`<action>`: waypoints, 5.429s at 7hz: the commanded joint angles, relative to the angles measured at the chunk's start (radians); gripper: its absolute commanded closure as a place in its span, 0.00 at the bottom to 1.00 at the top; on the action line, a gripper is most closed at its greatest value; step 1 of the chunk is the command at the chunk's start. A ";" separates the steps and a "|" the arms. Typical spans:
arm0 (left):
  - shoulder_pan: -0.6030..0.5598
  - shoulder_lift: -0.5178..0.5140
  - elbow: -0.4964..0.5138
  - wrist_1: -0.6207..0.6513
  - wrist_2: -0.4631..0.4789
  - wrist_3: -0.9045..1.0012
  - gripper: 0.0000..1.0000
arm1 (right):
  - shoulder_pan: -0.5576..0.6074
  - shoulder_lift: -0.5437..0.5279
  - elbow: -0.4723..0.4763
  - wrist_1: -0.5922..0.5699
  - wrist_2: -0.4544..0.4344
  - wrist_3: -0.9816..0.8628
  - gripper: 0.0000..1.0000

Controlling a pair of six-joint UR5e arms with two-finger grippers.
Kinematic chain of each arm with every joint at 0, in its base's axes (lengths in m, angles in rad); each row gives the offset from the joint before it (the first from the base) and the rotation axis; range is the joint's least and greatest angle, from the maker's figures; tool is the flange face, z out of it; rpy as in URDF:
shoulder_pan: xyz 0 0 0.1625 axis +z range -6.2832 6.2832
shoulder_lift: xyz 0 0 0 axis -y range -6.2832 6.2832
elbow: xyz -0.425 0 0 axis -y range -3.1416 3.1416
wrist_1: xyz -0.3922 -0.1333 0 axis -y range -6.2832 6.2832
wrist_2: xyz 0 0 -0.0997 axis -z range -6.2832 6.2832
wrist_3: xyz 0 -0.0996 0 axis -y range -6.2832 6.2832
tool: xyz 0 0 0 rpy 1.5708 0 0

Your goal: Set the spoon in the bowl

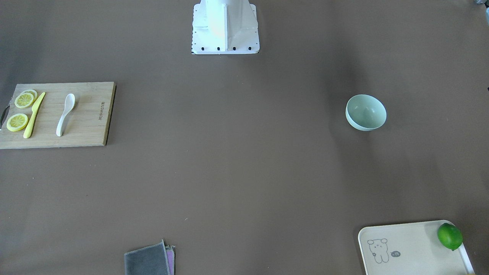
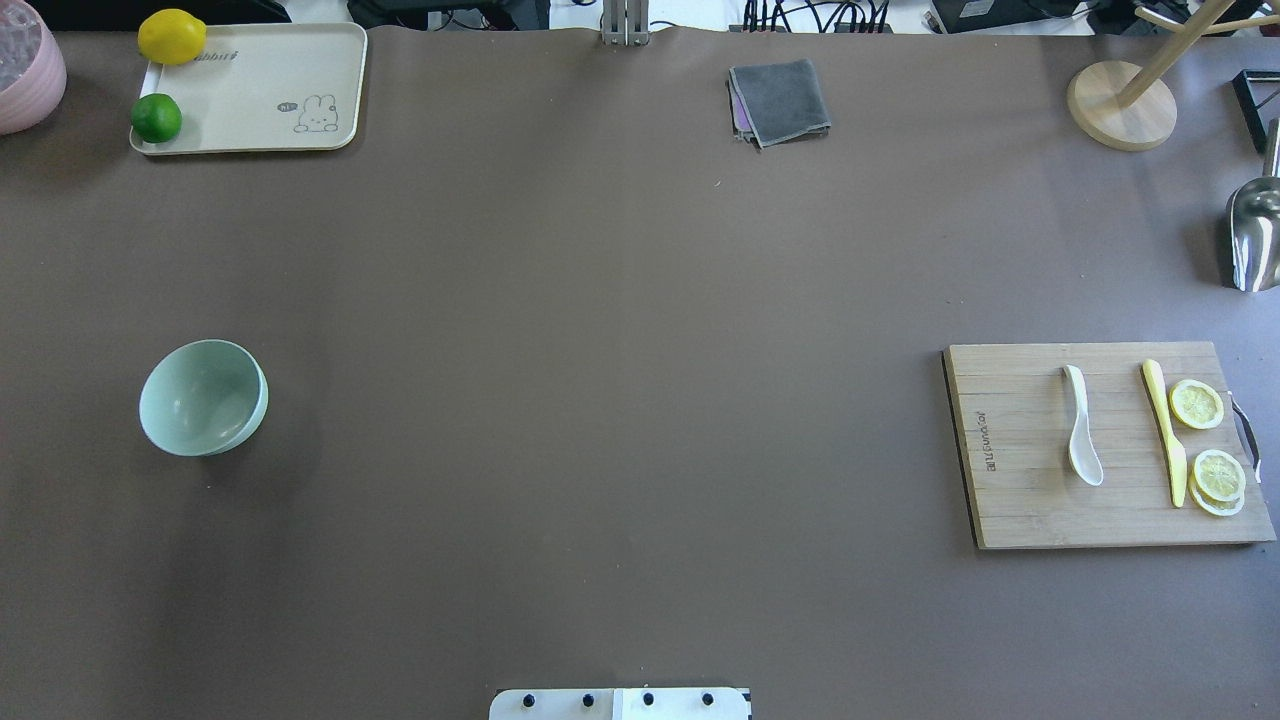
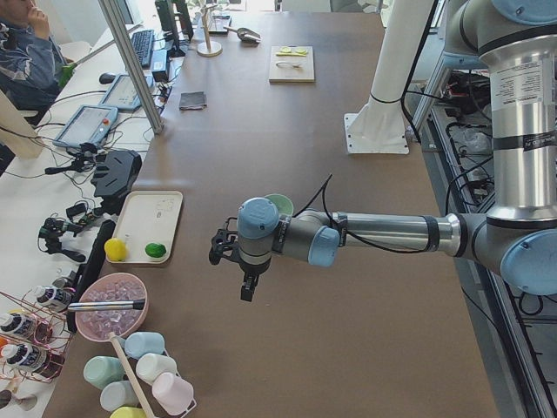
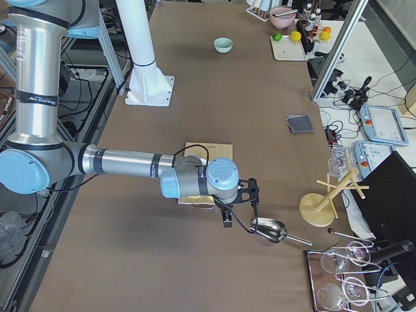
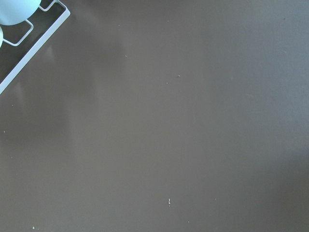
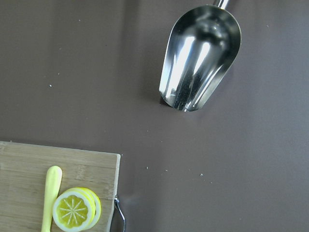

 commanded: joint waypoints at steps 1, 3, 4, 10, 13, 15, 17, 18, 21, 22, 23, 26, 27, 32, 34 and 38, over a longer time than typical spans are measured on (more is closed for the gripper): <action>0.003 -0.005 -0.005 0.001 0.002 -0.050 0.02 | 0.000 0.001 0.005 0.001 0.002 -0.003 0.00; 0.007 -0.008 0.038 -0.074 -0.002 -0.047 0.02 | -0.002 0.004 -0.004 0.000 -0.002 -0.003 0.00; 0.006 -0.007 0.058 -0.115 -0.013 -0.049 0.02 | -0.002 0.017 -0.009 -0.002 0.001 0.000 0.00; 0.007 0.056 0.007 -0.159 -0.083 -0.049 0.02 | 0.001 -0.007 0.040 0.003 0.019 0.010 0.00; 0.007 0.059 0.014 -0.159 -0.074 -0.060 0.02 | 0.001 -0.001 0.040 0.003 -0.010 0.008 0.00; 0.009 0.064 0.009 -0.177 -0.071 -0.049 0.02 | -0.002 0.000 0.045 -0.002 -0.031 0.010 0.00; 0.009 0.064 0.013 -0.185 -0.057 -0.061 0.02 | -0.006 0.001 0.045 -0.008 -0.038 0.011 0.00; 0.009 0.064 0.010 -0.186 -0.065 -0.061 0.02 | -0.015 0.004 0.040 -0.007 -0.029 0.013 0.00; 0.016 0.039 0.004 -0.189 -0.070 -0.054 0.04 | -0.029 0.007 0.047 0.001 0.019 0.028 0.00; 0.057 0.015 0.001 -0.189 -0.071 -0.063 0.05 | -0.047 0.007 0.062 0.001 0.031 0.029 0.00; 0.117 0.012 0.000 -0.204 -0.071 -0.134 0.03 | -0.058 0.008 0.066 0.001 0.047 0.029 0.00; 0.376 -0.037 0.006 -0.402 0.026 -0.594 0.02 | -0.100 0.004 0.125 0.003 0.059 0.028 0.00; 0.488 -0.054 0.006 -0.410 0.139 -0.656 0.02 | -0.116 0.005 0.131 0.004 0.059 0.028 0.00; 0.654 -0.097 0.027 -0.410 0.180 -0.659 0.12 | -0.135 0.007 0.126 0.026 0.059 0.033 0.00; 0.674 -0.100 0.029 -0.409 0.197 -0.656 0.90 | -0.135 0.005 0.123 0.023 0.059 0.033 0.00; 0.673 -0.186 0.009 -0.349 0.196 -0.664 1.00 | -0.158 0.020 0.128 0.027 0.057 0.140 0.02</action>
